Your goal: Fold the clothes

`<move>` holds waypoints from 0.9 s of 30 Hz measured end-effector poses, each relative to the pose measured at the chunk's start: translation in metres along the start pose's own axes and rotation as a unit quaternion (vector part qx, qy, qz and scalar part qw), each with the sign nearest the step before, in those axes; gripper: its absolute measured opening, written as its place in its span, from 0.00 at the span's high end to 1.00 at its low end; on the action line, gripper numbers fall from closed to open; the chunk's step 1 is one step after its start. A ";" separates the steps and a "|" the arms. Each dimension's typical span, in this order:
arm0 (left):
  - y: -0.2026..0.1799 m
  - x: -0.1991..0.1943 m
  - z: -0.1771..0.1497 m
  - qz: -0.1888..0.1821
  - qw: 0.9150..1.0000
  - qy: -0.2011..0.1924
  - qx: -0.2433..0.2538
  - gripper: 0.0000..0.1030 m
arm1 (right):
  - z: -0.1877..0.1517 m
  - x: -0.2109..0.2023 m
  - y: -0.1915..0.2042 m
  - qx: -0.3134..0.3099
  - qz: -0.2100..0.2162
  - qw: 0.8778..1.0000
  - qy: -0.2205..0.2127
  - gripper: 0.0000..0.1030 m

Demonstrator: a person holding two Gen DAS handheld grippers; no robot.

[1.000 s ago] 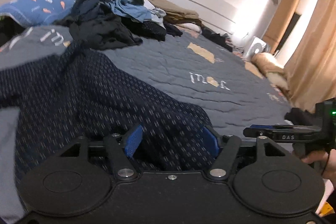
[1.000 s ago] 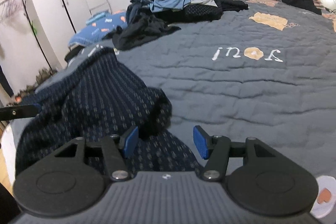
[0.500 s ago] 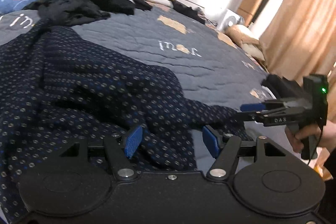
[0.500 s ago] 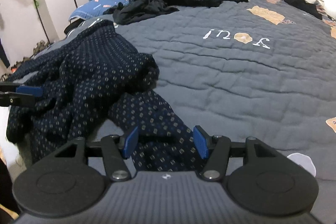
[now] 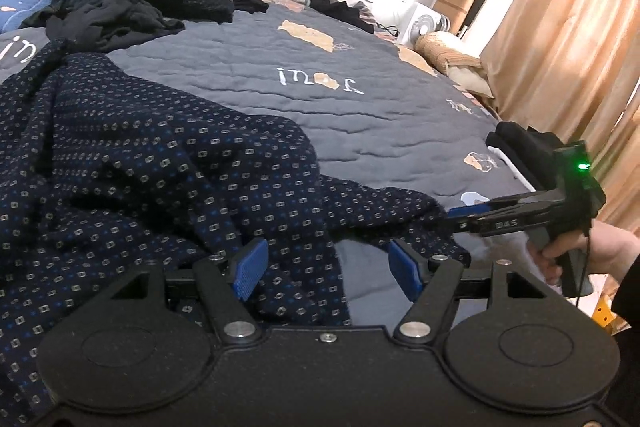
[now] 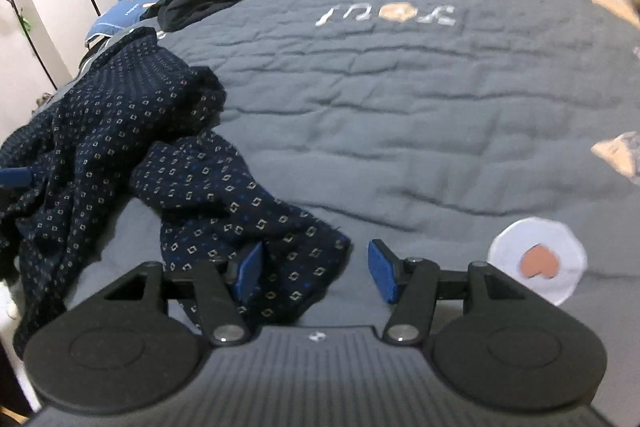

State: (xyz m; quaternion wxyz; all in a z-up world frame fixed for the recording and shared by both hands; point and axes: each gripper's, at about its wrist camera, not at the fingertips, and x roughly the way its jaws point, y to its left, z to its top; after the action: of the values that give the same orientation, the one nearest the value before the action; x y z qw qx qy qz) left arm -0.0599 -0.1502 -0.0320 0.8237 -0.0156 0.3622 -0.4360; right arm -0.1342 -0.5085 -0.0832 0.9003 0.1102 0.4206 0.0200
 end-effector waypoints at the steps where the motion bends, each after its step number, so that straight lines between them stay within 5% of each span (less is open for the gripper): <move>1: -0.002 0.001 0.000 -0.001 1.000 0.001 0.001 0.36 | -0.001 0.003 0.000 0.003 0.006 1.000 0.000 0.44; 6: -0.007 0.008 0.000 0.002 1.000 0.007 0.002 0.36 | -0.003 0.012 0.005 0.007 0.005 1.000 -0.008 0.45; 7: -0.008 0.009 0.000 0.003 1.000 0.008 0.002 0.36 | -0.001 0.012 0.006 0.010 0.004 1.000 -0.008 0.49; 10: -0.010 0.011 -0.001 0.007 1.000 0.010 0.004 0.36 | 0.003 0.009 0.005 0.027 0.014 0.999 -0.014 0.84; 13: -0.010 0.010 0.000 0.006 1.000 0.009 0.003 0.35 | 0.009 -0.003 0.002 0.045 0.005 0.998 -0.042 0.87; 21: -0.008 0.002 0.001 0.007 1.000 0.001 -0.002 0.35 | 0.025 -0.061 -0.030 0.069 -0.118 0.979 -0.152 0.88; 27: -0.008 -0.003 0.005 0.004 1.000 -0.003 -0.001 0.35 | 0.026 -0.101 -0.092 0.138 -0.231 0.939 -0.215 0.89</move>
State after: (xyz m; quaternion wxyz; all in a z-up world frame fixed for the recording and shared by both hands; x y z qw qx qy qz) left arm -0.0637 -0.1544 -0.0240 0.8267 -0.0161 0.3596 -0.4323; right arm -0.1845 -0.6160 -0.0109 0.9250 0.1350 0.2295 -0.2711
